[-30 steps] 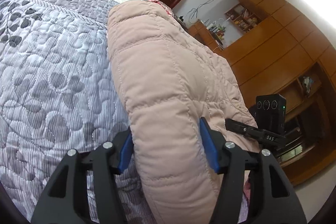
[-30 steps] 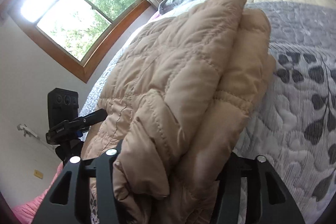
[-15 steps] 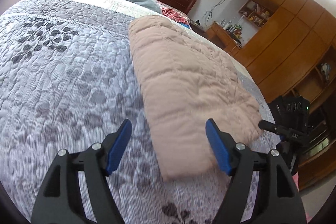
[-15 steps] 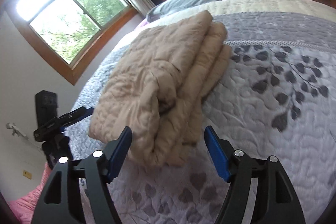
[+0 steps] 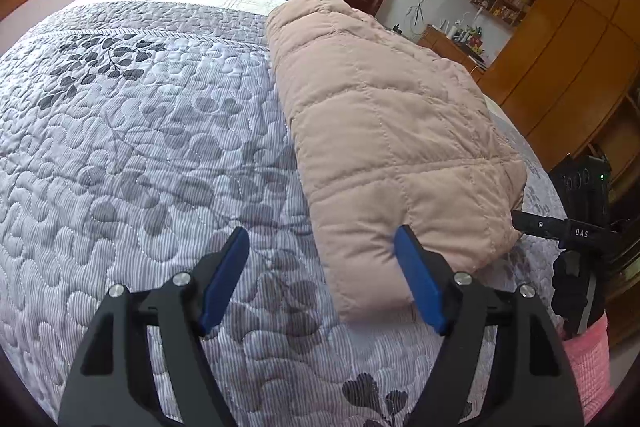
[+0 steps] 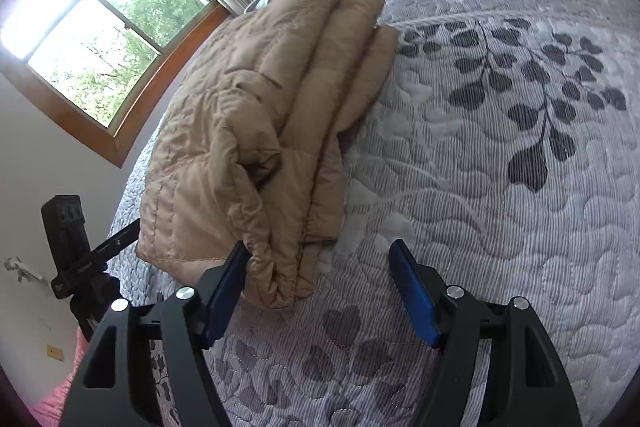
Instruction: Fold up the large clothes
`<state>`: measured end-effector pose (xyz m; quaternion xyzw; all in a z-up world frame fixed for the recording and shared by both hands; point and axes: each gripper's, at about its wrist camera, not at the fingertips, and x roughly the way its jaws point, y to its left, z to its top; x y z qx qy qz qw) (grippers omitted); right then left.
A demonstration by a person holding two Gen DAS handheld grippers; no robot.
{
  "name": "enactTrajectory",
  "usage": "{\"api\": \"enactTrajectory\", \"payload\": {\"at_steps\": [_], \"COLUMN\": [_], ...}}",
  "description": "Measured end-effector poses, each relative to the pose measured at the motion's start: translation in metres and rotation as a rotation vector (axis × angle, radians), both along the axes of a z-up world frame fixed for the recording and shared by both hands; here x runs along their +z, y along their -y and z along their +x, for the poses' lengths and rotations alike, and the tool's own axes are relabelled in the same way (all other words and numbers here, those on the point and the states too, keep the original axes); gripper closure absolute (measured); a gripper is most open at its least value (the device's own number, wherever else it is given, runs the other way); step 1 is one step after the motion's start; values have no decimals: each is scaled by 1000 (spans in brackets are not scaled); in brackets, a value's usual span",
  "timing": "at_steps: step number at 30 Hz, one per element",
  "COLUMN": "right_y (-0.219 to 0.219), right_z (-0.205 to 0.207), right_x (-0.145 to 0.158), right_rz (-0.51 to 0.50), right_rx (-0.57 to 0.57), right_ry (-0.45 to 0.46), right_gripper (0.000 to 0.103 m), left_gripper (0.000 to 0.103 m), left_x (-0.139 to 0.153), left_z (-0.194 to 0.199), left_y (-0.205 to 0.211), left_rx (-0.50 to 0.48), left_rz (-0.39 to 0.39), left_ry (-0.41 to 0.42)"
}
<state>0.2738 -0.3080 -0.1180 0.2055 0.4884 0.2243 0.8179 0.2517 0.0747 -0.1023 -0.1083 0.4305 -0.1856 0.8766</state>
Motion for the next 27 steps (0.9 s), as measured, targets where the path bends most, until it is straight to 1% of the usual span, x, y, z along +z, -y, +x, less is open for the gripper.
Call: {"api": "enactTrajectory", "payload": {"at_steps": [2,4,5,6,7,9,12,14,19,25,27], "right_y": [1,1,-2,-4,-7,-13,-23,-31,-45,-55,-59], "right_z": [-4,-12,-17,-22,-29,-42,-64,-80,-107,-130,-136], "right_x": [3,13,21,27,35,48,63,71,83,91,92], "right_rz": [-5,-33,-56,-80,-110,-158,-221,-260,-335,-420,-432], "right_rx": [-7,-12,-15,-18,-23,-28,-27,-32,-58,-104,-108], "right_ry": [9,40,55,67,84,119,166,192,220,241,247], "right_gripper": [31,31,29,23,21,13,4,4,4,4,4], "left_gripper": [28,27,26,23,19,14,11,8,6,6,6], "left_x": [5,13,17,20,26,33,45,51,67,77,79], "left_z": [-4,-10,-13,-14,-21,-31,-50,-62,-95,-119,-128], "left_y": [0,-1,-1,-1,0,2,6,7,11,12,12], "left_rx": [10,28,43,52,65,82,114,149,235,259,265], "left_rz": [12,22,49,66,96,130,187,220,294,309,315], "left_ry": [-3,0,2,6,19,34,55,70,141,144,144]}}
